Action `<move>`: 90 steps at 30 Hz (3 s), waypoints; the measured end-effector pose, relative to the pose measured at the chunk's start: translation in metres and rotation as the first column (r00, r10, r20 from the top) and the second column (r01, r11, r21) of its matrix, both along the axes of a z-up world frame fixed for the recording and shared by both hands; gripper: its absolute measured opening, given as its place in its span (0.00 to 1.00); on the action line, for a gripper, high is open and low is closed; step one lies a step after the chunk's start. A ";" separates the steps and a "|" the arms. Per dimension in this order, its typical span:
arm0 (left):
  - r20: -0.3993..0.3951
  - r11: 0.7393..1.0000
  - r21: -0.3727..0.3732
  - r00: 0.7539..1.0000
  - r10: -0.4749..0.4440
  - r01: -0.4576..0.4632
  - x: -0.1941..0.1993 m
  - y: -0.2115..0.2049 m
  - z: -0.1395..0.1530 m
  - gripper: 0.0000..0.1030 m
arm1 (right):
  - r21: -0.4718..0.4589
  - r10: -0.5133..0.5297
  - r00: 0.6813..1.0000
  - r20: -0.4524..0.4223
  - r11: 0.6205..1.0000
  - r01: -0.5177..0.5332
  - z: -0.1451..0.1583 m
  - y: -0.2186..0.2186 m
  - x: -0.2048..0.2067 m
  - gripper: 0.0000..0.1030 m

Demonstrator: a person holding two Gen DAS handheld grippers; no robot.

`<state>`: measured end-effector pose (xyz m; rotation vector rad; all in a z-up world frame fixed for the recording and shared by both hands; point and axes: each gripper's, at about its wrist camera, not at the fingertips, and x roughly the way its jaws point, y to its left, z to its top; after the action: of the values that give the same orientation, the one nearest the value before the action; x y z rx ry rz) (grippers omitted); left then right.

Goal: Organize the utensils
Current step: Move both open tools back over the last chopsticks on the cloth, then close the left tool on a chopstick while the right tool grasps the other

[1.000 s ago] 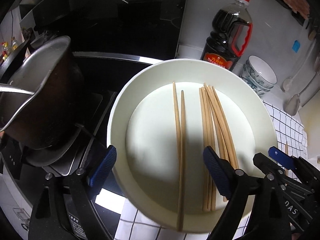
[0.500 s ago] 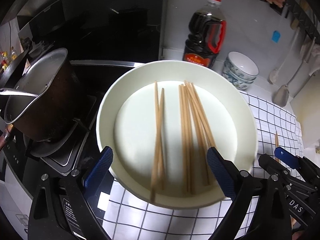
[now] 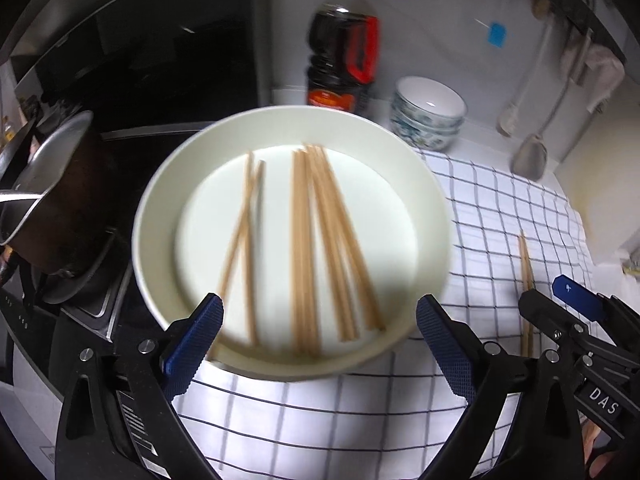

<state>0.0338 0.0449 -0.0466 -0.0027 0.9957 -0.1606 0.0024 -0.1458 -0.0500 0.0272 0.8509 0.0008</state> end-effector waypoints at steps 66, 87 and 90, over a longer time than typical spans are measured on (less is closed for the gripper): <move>-0.055 0.963 0.027 0.962 -0.266 0.268 -0.012 -0.219 -0.100 0.93 | -0.070 -0.190 0.982 -0.004 0.979 0.189 -0.100 -0.173 -0.037 0.06; -0.035 0.930 0.050 0.931 -0.363 0.365 -0.034 -0.259 -0.102 0.07 | 0.019 -0.226 0.974 -0.005 0.974 0.226 -0.097 -0.198 -0.054 0.06; -0.052 0.934 0.016 0.934 -0.354 0.356 -0.032 -0.251 -0.095 0.07 | 0.032 -0.229 0.973 0.002 0.973 0.229 -0.091 -0.196 -0.054 0.06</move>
<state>0.0013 -0.2058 -0.1418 0.1988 1.0406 -0.4823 -0.0515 -0.3420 -0.1407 0.1546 0.8386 -0.2026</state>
